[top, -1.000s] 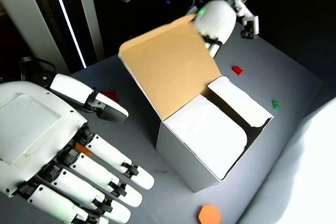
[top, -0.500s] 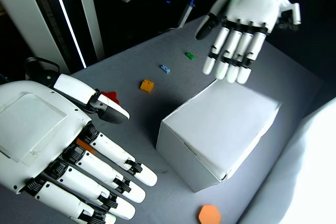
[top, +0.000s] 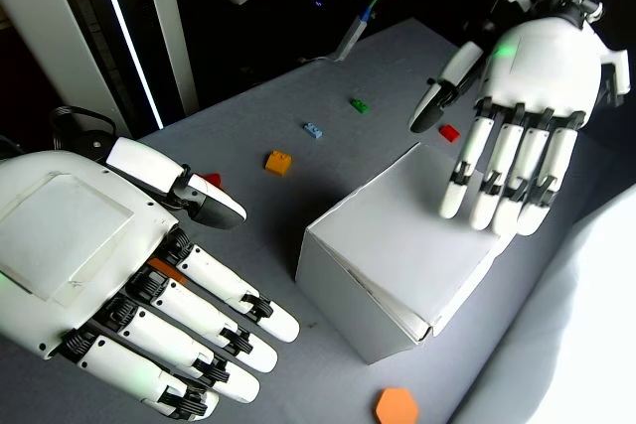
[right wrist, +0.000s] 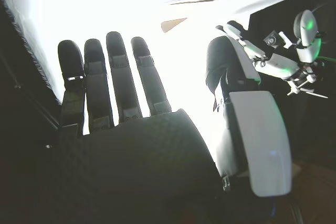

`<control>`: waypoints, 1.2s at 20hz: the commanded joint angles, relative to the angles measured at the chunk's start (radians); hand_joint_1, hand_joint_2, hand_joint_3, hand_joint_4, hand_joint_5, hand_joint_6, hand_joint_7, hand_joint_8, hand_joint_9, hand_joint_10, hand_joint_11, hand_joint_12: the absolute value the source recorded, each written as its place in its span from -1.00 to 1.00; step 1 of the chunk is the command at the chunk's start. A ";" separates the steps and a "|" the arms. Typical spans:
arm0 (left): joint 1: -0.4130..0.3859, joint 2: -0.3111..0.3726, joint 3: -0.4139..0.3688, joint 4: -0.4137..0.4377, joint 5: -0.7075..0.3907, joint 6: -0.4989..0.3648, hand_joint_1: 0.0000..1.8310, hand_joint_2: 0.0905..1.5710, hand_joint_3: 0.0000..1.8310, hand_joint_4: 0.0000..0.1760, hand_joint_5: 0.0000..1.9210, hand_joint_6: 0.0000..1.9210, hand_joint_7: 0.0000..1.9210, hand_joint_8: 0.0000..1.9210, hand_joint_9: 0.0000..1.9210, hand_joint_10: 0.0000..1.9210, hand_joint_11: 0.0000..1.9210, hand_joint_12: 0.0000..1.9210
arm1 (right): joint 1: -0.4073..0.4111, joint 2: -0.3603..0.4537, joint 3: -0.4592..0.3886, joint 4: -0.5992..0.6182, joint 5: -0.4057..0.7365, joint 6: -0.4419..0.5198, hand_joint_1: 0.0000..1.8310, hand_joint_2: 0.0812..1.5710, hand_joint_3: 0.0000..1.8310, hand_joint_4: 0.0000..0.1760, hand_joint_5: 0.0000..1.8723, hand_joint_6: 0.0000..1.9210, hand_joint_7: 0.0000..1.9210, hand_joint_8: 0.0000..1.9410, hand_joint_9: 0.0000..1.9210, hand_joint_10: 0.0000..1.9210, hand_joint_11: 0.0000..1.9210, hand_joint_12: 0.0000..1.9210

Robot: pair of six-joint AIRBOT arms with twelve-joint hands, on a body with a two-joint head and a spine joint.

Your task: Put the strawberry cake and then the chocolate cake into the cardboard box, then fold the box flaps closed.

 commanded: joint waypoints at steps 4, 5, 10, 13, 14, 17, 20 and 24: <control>0.037 0.021 -0.014 -0.060 0.011 0.002 -1.00 0.52 -1.00 -0.54 -0.88 -1.00 -0.88 -1.00 -0.84 -0.99 -1.00 -0.34 | 0.008 0.011 -0.001 -0.033 0.064 -0.003 -1.00 0.63 -1.00 -1.00 -0.75 -0.98 -0.68 -0.99 -0.69 -0.98 -1.00 0.13; 0.038 0.022 -0.015 -0.059 0.011 0.002 -1.00 0.52 -1.00 -0.52 -0.87 -1.00 -0.88 -1.00 -0.84 -0.99 -1.00 -0.32 | 0.008 0.011 -0.001 -0.033 0.063 -0.003 -1.00 0.64 -1.00 -1.00 -0.75 -0.99 -0.68 -0.99 -0.70 -0.98 -1.00 0.15; -0.021 0.035 -0.010 -0.050 0.009 -0.002 -1.00 0.53 -1.00 -0.59 -0.88 -0.99 -0.87 -1.00 -0.84 -1.00 -1.00 -0.41 | 0.008 0.011 -0.002 -0.033 0.061 -0.007 -1.00 0.60 -1.00 -1.00 -0.77 -0.99 -0.70 -1.00 -0.71 -0.99 -1.00 0.16; -0.084 0.065 -0.030 -0.030 0.009 -0.017 -1.00 0.52 -1.00 -0.50 -0.85 -0.99 -0.87 -1.00 -0.83 -1.00 -1.00 -0.34 | 0.007 0.012 -0.003 -0.033 0.061 -0.010 -1.00 0.61 -1.00 -1.00 -0.79 -1.00 -0.68 -1.00 -0.72 -1.00 -1.00 0.08; -0.103 0.079 -0.041 -0.024 0.007 -0.021 -1.00 0.53 -1.00 -0.60 -0.85 -0.99 -0.87 -1.00 -0.83 -1.00 -1.00 -0.34 | 0.006 0.012 -0.004 -0.033 0.057 -0.016 -1.00 0.61 -1.00 -1.00 -0.78 -1.00 -0.69 -1.00 -0.73 -1.00 -1.00 0.08; -0.147 0.151 -0.103 0.015 0.004 -0.038 -1.00 0.54 -1.00 -0.63 -0.85 -1.00 -0.87 -1.00 -0.83 -0.99 -1.00 -0.39 | 0.001 0.014 -0.008 -0.033 0.032 -0.032 -1.00 0.61 -1.00 -1.00 -0.78 -1.00 -0.68 -1.00 -0.71 -0.99 -1.00 0.10; -0.156 0.244 -0.197 0.075 -0.012 -0.062 -1.00 0.53 -1.00 -0.63 -0.85 -1.00 -0.86 -1.00 -0.82 -0.99 -1.00 -0.36 | -0.002 0.016 -0.015 -0.033 0.013 -0.052 -1.00 0.61 -1.00 -1.00 -0.78 -1.00 -0.69 -1.00 -0.71 -0.99 -1.00 0.11; -0.108 0.369 -0.321 0.097 -0.023 -0.079 -1.00 0.54 -1.00 -0.56 -0.86 -1.00 -0.84 -1.00 -0.80 -0.99 -1.00 -0.31 | -0.012 0.021 -0.028 -0.033 -0.047 -0.118 -1.00 0.54 -1.00 -1.00 -0.75 -0.99 -0.66 -0.99 -0.69 -0.98 -1.00 0.18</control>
